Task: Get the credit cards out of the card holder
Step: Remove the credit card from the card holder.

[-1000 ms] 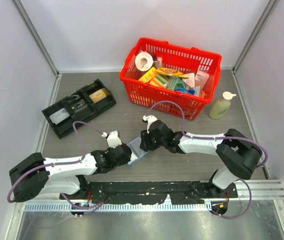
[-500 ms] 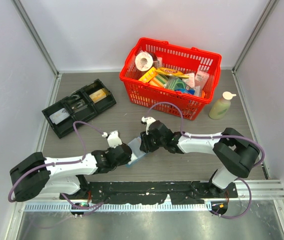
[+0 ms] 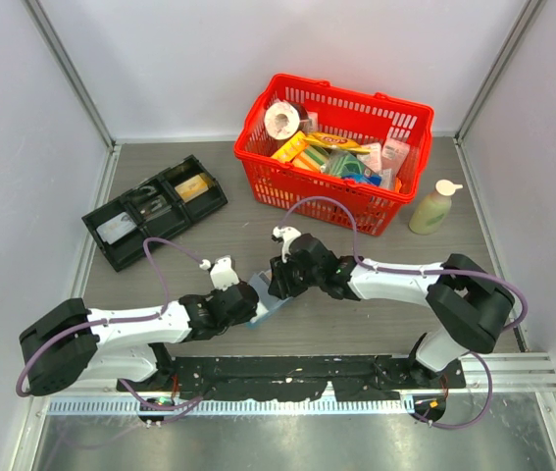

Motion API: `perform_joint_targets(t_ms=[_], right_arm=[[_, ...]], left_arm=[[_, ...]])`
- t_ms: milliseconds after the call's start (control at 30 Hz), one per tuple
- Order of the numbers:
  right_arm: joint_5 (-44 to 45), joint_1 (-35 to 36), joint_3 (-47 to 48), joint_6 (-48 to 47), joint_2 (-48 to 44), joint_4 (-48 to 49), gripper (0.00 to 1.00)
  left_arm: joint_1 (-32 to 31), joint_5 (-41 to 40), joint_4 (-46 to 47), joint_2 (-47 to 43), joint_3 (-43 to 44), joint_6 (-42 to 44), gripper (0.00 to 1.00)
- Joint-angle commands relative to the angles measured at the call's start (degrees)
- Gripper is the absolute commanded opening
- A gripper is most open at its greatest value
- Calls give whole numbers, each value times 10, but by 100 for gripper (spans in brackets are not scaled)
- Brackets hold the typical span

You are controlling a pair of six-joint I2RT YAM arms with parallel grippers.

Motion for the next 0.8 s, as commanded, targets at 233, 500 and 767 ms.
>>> perform_joint_targets(t_ms=[233,500,767], right_arm=[[-18,21,34,-11,-31,-5,41],[-3,21,24,-9,-25,4,41],[-22,21,25,-12,-26,11,40]], left_arm=[[1,-4,-1,-16,-3,-8,5],[2,-12,-39,-113,-4,-22,29],[2,-50,-89,-260,-6,-41,50]])
